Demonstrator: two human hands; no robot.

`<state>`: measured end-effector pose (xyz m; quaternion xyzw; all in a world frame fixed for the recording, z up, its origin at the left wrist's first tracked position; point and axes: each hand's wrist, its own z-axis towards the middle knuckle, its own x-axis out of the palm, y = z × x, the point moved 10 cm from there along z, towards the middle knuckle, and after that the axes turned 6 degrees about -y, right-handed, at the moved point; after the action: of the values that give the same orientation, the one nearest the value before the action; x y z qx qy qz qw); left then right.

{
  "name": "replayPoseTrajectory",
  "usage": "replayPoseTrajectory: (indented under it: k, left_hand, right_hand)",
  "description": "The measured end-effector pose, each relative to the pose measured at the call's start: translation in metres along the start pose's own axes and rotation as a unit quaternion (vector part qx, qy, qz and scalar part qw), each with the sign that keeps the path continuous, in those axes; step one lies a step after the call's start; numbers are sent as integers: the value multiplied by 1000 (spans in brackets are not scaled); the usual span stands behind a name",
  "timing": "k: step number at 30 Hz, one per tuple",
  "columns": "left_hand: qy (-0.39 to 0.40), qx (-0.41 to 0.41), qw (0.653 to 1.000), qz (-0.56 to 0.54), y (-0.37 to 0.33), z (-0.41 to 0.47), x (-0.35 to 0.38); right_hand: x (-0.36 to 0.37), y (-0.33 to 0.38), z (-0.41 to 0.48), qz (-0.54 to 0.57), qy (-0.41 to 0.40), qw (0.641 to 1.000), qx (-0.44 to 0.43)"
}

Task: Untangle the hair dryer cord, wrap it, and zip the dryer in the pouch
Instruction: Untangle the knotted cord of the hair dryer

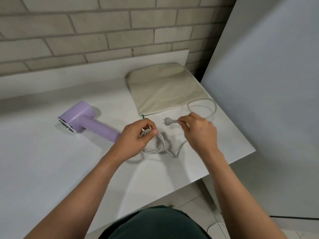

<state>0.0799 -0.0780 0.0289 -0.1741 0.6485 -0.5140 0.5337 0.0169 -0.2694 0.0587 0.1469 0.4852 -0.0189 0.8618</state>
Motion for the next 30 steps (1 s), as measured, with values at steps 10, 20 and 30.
replayPoseTrajectory:
  k: [10,20,30]
  left_hand:
    - [-28,-2,1000,-15,3,5,-14]
    - [-66,-5,998,-11,1,7,-20]
    - [-50,-70,993,-75,10,11,-15]
  right_hand:
    - [80,-16,-46,-17,164,985,42]
    - [53,14,-47,312,296,898,98]
    - [54,20,-58,409,340,845,65]
